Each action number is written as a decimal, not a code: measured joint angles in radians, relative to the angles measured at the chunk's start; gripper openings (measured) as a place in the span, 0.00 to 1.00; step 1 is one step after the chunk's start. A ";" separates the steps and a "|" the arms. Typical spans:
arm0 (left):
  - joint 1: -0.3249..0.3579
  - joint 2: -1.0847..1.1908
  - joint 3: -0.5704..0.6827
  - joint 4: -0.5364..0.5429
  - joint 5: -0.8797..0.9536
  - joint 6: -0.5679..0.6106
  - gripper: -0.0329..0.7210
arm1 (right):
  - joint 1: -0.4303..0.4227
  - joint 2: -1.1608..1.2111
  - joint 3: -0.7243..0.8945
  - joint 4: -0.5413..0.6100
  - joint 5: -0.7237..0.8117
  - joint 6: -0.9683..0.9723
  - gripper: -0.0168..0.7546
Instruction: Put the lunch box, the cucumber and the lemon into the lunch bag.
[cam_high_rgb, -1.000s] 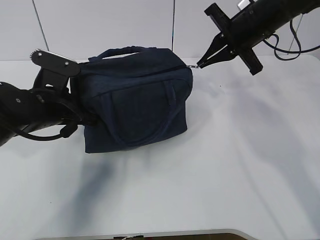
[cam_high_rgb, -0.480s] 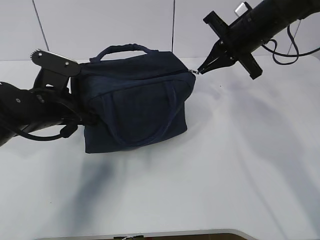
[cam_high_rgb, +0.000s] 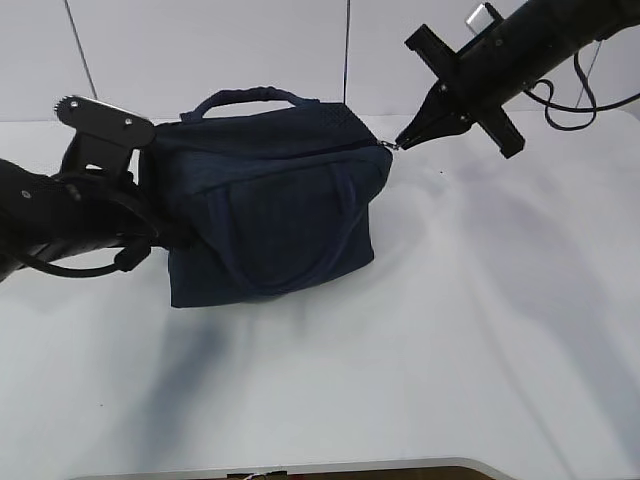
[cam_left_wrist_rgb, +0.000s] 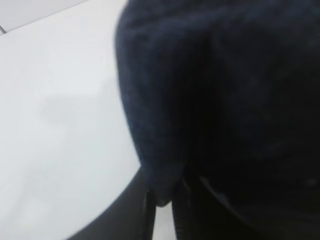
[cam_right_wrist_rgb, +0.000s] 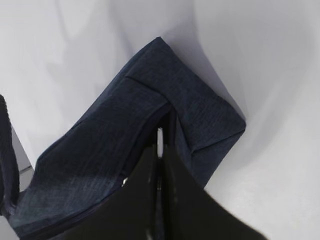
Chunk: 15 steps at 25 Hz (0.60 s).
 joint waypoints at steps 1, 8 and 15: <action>0.001 -0.013 0.002 -0.002 0.016 0.000 0.22 | -0.002 0.000 0.000 0.000 0.000 0.000 0.03; 0.008 -0.160 0.008 0.003 0.200 0.072 0.62 | -0.004 0.000 0.000 -0.006 0.000 -0.026 0.03; 0.006 -0.381 0.008 0.237 0.362 0.096 0.64 | -0.004 0.000 0.000 -0.010 0.000 -0.033 0.03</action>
